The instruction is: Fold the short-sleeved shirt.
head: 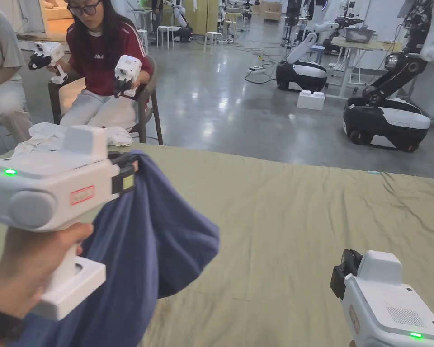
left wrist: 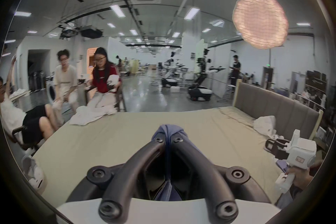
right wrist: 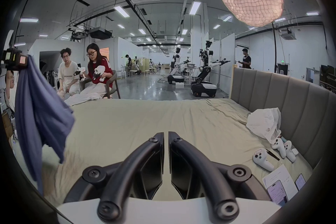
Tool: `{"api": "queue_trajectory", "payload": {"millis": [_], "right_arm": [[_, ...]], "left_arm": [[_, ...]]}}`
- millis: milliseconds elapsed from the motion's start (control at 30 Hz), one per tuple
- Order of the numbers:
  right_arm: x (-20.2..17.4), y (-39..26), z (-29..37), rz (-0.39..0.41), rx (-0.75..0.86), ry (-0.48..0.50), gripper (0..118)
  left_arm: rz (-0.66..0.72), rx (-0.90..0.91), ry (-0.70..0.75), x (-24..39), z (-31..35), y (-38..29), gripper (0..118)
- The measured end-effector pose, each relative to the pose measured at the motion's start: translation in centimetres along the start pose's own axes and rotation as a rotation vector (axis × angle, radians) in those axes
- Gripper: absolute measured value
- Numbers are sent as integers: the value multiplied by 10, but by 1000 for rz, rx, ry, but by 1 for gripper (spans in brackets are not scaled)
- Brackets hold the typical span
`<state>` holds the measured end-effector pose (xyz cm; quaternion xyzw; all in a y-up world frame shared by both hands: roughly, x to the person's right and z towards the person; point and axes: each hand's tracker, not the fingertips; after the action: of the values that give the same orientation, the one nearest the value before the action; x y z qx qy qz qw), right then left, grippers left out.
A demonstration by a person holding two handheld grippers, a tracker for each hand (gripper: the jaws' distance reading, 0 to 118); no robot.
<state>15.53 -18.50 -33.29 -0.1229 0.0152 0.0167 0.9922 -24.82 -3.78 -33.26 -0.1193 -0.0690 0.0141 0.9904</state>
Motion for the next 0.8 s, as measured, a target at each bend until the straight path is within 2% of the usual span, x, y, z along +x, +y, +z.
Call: {"api": "queue_trajectory", "payload": {"millis": [200,400,567,633,667,700,767,800], "right_arm": [[34,0,14,-23,13,-64,4],[70,-9,24,-38,-1,-133,4],[89,-21,29,-42,-35,-170,4],[94,-26,30,-44,-47,-177,4],[95,-28,30,-44,-53,-178,4],[96,-30,30,-42,-61,-178,4],[95,-32,29,-40,-73,-174,4],[95,-32,29,-40,-76,-169,4]], "left_arm": [[-41,-74,-191,100,-62,-10,0],[-41,-214,-364,190,-112,-69,0],[-48,-328,-433,236,-127,-129,0],[-48,-350,-437,244,-129,-148,4],[-43,-355,-439,248,-127,-156,10],[-39,-360,-438,249,-126,-161,22],[-32,-371,-433,246,-125,-168,52],[-32,-376,-426,246,-122,-167,70]]}}
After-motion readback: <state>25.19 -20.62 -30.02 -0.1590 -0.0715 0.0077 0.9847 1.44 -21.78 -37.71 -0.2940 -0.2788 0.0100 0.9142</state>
